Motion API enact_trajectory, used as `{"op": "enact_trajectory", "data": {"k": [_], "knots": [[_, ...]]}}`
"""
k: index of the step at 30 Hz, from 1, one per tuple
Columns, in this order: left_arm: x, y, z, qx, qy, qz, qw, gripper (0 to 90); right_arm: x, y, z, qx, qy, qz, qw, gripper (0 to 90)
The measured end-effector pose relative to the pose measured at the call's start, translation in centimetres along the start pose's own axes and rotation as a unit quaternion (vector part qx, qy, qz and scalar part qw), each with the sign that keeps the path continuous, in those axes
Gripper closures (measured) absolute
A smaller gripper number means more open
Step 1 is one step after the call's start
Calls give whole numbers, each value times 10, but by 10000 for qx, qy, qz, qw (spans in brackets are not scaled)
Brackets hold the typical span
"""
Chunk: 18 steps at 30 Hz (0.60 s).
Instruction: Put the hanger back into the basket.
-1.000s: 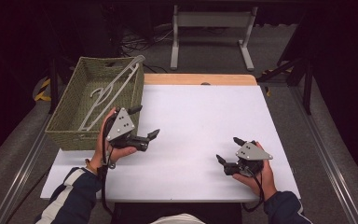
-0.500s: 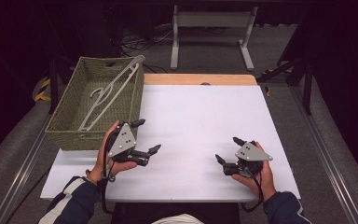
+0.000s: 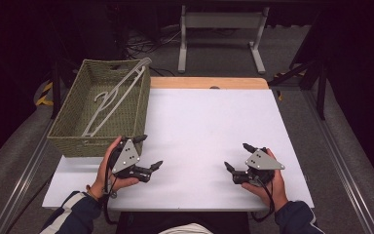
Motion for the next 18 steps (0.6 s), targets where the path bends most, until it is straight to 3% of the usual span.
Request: {"op": "enact_trajectory", "data": {"k": [10, 12, 16, 18], "knots": [[11, -5, -24, 218, -156, 123, 9996, 73, 2, 0, 2, 19, 50, -46, 10000, 130], [14, -9, -30, 204, -215, 187, 9994, 71, 2, 0, 3, 24, 62, -62, 10000, 129], [20, -14, -38, 377, -231, 265, 9987, 71, 2, 1, 3, 5, 59, -84, 9999, 127], [23, -18, -42, 344, -291, 361, 9983, 70, 2, 1, 2, -4, 60, -99, 9999, 123]]}}
Point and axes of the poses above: each handheld gripper's, and its own axes: x roughly backward along the jaws, z roughly out of its top, y roughly to its right, the point moved 10 cm from there along -x, roughly forward along the jaws, and after that the axes turned 7 degrees about x, right-handed, at the moved point
